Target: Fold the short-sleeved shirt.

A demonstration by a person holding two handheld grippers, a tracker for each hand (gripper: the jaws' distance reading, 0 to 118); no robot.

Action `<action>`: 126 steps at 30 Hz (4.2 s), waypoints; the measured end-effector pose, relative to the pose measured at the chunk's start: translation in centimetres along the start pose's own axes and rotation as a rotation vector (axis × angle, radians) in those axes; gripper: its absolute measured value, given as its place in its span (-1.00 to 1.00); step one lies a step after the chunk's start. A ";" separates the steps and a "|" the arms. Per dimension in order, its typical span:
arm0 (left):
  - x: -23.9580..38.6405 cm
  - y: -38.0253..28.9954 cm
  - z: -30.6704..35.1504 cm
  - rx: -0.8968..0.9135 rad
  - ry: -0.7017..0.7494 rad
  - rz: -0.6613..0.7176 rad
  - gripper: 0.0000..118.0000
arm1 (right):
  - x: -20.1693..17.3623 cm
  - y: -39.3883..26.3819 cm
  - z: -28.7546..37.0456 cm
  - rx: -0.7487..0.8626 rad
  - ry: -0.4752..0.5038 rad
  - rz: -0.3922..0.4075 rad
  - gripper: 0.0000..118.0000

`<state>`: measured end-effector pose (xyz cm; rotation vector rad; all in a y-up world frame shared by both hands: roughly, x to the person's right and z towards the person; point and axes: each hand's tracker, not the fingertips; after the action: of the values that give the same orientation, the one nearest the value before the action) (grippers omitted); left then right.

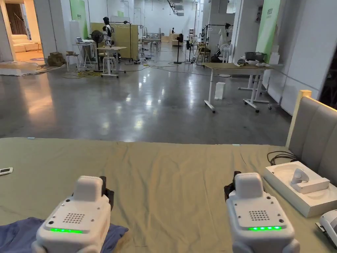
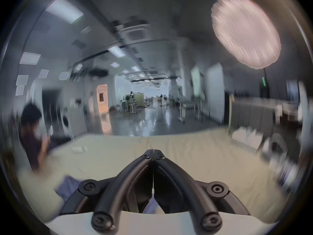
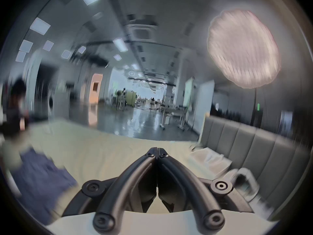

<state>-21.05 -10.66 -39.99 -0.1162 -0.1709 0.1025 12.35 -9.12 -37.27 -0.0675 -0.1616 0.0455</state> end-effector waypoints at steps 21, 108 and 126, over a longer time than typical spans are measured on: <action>-9.9 0.6 2.3 -0.413 0.090 -0.011 -0.96 | -6.4 -0.9 -0.8 -0.076 0.122 0.050 -1.00; 15.9 -2.0 -7.7 -0.559 -0.723 -0.033 -0.93 | 7.0 -1.4 3.3 -0.122 -0.144 0.038 -1.00; 10.9 -6.7 -1.9 -0.483 -0.472 0.001 -0.08 | 5.2 -2.4 3.1 -0.143 -0.064 0.041 -1.00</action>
<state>-9.41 -16.28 -39.28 -0.5749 -0.6668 0.0871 17.08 -11.01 -33.26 -0.2122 -0.2271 0.0770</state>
